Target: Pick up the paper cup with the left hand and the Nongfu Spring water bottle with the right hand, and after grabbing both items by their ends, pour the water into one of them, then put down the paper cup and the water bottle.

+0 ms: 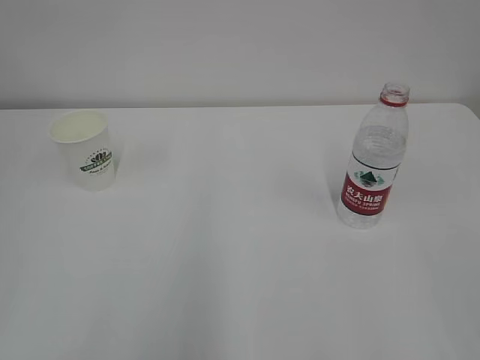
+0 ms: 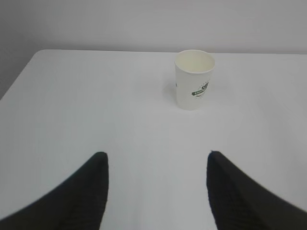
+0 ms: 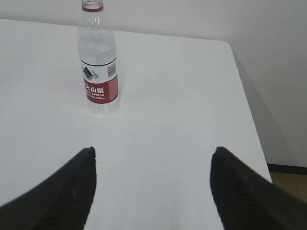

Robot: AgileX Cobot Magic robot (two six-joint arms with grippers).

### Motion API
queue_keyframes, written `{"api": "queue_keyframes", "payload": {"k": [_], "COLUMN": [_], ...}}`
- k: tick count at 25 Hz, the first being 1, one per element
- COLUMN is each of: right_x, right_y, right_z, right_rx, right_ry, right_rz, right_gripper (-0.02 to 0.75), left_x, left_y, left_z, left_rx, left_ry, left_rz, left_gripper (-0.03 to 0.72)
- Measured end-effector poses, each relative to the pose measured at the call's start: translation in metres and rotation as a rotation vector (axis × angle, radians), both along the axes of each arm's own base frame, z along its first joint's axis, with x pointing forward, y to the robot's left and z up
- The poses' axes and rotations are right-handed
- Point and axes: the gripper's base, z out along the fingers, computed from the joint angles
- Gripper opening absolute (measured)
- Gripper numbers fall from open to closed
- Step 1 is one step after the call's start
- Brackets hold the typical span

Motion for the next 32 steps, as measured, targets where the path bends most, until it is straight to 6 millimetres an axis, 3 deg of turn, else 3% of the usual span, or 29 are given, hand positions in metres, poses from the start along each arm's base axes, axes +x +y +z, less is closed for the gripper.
{"api": "queue_keyframes", "payload": {"k": [12,21,32], "right_x": [0.02,0.039,0.064], "right_y": [0.001,0.001,0.002], "right_z": [0.013,0.017,0.021], "right_rx": [0.0,-0.006,-0.079], "right_ry": [-0.08,-0.051,-0.041], "right_rz": [0.002,0.005,0.036], "right_gripper": [0.563,0.563,0.563], "left_x": [0.039,0.061,0.081], "left_y": [0.003,0.005,0.006], "left_z": [0.01,0.011,0.007], "left_rx": [0.006,0.033,0.015], "left_ry": [0.019,0.042,0.098], "left_rz": [0.004,-0.004,-0.007], "left_gripper": [0.463,0.584,0.596]}}
